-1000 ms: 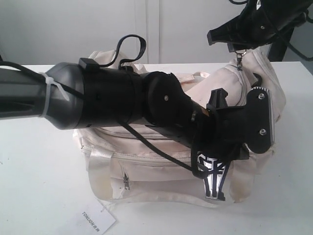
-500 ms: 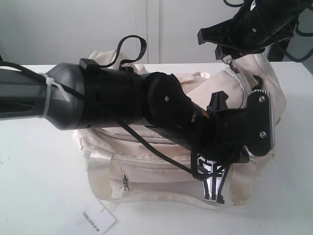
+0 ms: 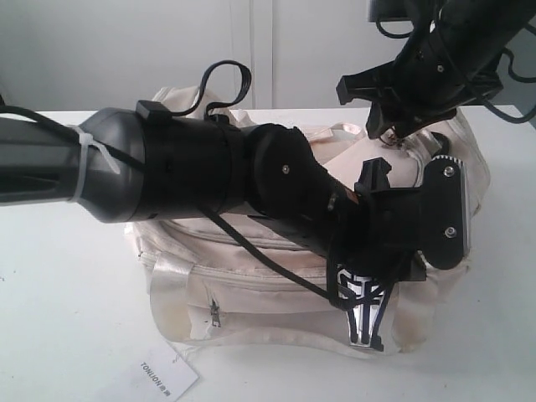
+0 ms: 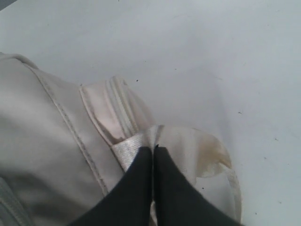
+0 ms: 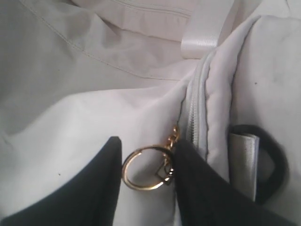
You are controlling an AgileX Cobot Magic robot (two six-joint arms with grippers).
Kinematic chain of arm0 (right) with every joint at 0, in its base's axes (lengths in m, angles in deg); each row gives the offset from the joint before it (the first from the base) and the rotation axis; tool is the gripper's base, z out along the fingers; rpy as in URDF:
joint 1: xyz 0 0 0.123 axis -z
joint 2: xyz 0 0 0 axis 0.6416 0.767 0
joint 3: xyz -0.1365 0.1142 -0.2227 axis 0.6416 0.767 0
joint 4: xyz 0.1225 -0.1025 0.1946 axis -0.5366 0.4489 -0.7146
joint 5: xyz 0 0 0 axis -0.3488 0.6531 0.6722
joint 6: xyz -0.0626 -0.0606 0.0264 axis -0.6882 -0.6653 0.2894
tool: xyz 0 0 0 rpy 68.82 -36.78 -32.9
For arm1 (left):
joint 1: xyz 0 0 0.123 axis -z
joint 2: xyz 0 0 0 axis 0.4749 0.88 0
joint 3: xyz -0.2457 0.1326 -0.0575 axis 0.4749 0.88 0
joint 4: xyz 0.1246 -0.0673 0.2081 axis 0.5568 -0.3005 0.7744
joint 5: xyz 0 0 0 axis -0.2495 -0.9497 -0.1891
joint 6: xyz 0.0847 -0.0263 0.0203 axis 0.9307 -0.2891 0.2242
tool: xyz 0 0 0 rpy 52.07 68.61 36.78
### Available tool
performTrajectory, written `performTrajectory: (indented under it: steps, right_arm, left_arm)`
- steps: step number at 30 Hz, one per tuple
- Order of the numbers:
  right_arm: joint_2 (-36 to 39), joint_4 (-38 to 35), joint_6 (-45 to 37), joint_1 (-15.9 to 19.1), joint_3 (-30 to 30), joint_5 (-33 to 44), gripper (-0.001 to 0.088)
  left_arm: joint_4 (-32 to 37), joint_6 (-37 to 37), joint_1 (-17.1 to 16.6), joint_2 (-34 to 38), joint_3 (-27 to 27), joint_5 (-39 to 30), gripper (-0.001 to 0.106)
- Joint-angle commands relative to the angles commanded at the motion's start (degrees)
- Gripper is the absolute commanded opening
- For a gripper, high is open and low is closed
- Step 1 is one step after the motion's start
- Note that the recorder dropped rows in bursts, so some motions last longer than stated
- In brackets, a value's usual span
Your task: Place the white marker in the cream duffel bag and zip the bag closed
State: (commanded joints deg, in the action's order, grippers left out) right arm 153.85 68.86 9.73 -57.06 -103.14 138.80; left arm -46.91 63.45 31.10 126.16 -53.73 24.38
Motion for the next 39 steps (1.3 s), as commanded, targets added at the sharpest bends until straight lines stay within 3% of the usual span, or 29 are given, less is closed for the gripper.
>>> performTrajectory:
  steps: [4, 7, 10, 17, 21, 24, 27, 29, 30, 31, 32, 34, 39]
  right_arm:
    - [-0.74, -0.10, 0.14, 0.00, 0.00, 0.00, 0.0249]
    - [-1.67, -0.10, 1.58, 0.00, 0.00, 0.22, 0.0249]
    - [-2.86, -0.10, 1.81, 0.00, 0.00, 1.09, 0.0253]
    - [-3.40, -2.61, 1.67, 0.00, 0.00, 3.35, 0.0524]
    - [-5.05, -2.61, 3.35, 0.00, 0.00, 3.13, 0.0523]
    - [-6.61, -2.61, 4.49, 0.20, 0.00, 3.10, 0.0522]
    - [-7.25, -2.49, 6.17, 0.63, 0.00, 3.23, 0.0488]
    - [-7.25, -2.49, 6.14, 0.63, 0.00, 3.33, 0.0461]
    - [-7.25, -2.49, 6.23, 0.63, 0.00, 3.73, 0.0449]
    - [-7.25, -2.49, 6.23, 0.63, 0.00, 3.86, 0.0447]
    - [-7.25, -2.49, 6.23, 0.63, 0.00, 4.12, 0.0447]
    - [-7.25, -2.49, 6.23, 0.63, 0.00, 4.12, 0.0447]
    - [-7.25, -2.49, 6.11, 0.63, 0.00, 3.67, 0.0447]
  left_arm:
    - [0.00, 0.00, 0.00, -0.13, 0.00, 0.27, 0.037]
    - [0.00, -0.36, 0.00, -0.36, 0.00, 0.27, 0.045]
    - [0.00, -0.36, 0.00, -1.16, 0.00, 0.27, 0.046]
    - [0.00, -1.97, 0.00, -3.46, 0.00, -0.67, 0.046]
    - [0.00, -6.11, -1.29, -5.87, 0.00, -5.88, 0.046]
    - [0.43, -12.08, -4.52, -8.02, 0.00, -15.78, 0.046]
    - [2.03, -22.83, -8.18, -10.56, 0.00, -27.16, 0.046]
    - [5.51, -30.34, -11.15, -12.58, 0.00, -35.08, 0.041]
    - [8.31, -35.21, -12.99, -14.00, 0.00, -39.90, 0.032]
    - [9.62, -36.93, -13.78, -14.74, 0.00, -41.37, 0.027]
    - [12.37, -40.99, -15.83, -16.35, 0.00, -43.96, 0.015]
    - [14.72, -46.84, -19.30, -18.57, 0.00, -46.07, 0.000]
    - [15.00, -59.08, -31.65, -22.95, 0.64, -47.38, 0.000]
